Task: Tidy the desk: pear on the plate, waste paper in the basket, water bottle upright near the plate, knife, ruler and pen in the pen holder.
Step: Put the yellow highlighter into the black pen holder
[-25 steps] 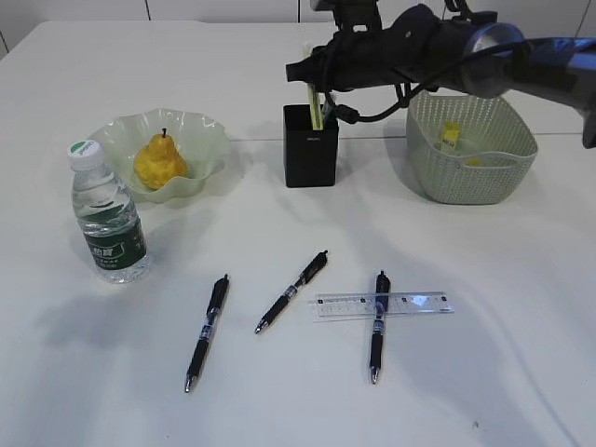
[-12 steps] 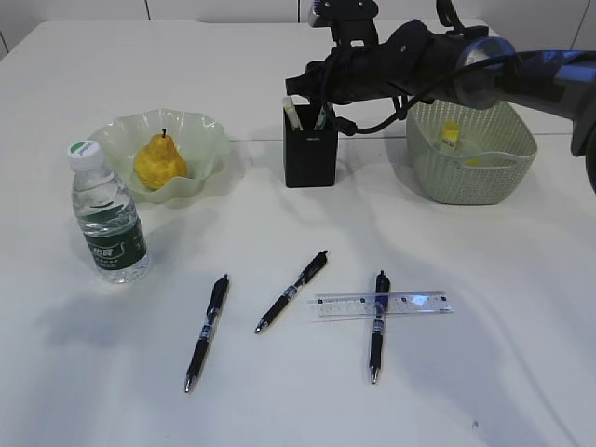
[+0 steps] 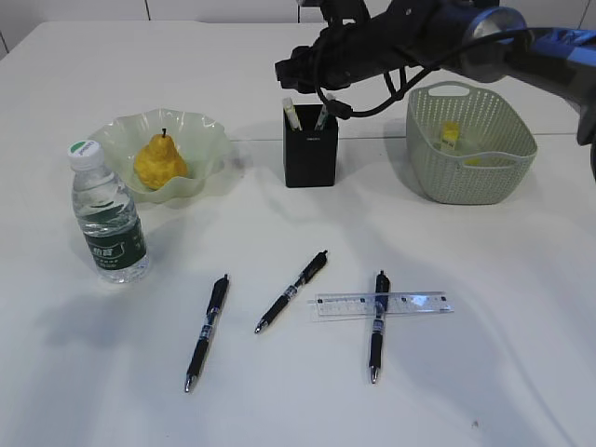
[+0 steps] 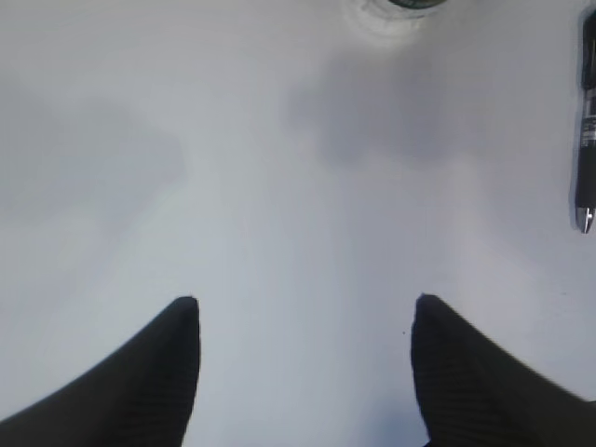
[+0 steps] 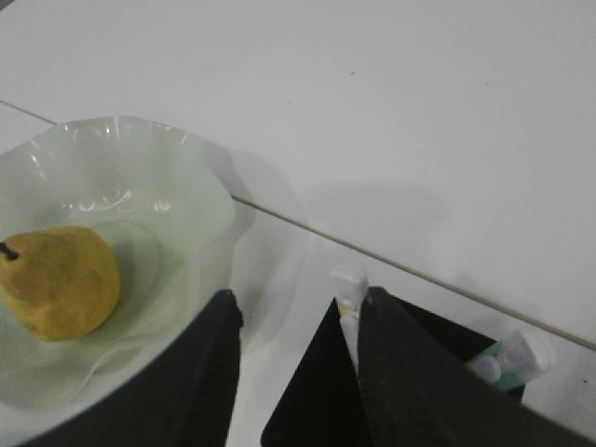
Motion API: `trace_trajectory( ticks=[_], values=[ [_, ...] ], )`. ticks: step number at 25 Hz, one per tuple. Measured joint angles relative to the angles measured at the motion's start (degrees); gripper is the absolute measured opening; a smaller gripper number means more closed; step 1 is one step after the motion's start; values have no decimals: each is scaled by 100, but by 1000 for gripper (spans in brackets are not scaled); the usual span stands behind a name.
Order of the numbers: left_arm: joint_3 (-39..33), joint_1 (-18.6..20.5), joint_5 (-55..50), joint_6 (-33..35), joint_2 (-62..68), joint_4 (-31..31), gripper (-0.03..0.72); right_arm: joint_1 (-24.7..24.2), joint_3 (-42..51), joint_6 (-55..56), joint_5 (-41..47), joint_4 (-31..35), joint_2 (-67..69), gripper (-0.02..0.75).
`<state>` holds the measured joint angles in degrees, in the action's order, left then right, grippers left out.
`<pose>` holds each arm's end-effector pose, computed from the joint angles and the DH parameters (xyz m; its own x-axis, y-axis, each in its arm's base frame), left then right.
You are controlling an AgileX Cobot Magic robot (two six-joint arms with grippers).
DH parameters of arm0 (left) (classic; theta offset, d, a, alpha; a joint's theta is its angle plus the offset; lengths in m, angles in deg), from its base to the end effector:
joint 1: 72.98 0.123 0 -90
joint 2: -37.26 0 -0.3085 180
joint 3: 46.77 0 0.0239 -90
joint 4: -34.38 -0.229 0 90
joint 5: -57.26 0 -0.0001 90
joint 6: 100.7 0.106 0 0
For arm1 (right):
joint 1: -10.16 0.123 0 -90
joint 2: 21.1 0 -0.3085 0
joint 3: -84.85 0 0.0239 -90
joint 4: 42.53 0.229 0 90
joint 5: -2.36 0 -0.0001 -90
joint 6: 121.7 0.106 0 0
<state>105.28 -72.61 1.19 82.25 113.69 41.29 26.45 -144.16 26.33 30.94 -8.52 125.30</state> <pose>0.1910 -0.0094 0.2899 -0.9415 -0.0221 -0.3363 0.0122 0.9950 -0.0994 0.5430 0.1883 0.2342 -0.4929 -0.1672 -0.8539 -0.5003 0.8574 0.1209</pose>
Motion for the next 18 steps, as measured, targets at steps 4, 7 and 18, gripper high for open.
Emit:
trace_trajectory(
  ticks=[4, 7, 18],
  values=[
    [0, 0, 0, 0, 0, 0, 501, 0, -21, 737, 541, -775, -344, 318],
    [0, 0, 0, 0, 0, 0, 501, 0, -32, 1599, 1030, -1676, -667, 319],
    [0, 0, 0, 0, 0, 0, 501, 0, -32, 2256, 3269, -2585, -1621, 320]
  ],
)
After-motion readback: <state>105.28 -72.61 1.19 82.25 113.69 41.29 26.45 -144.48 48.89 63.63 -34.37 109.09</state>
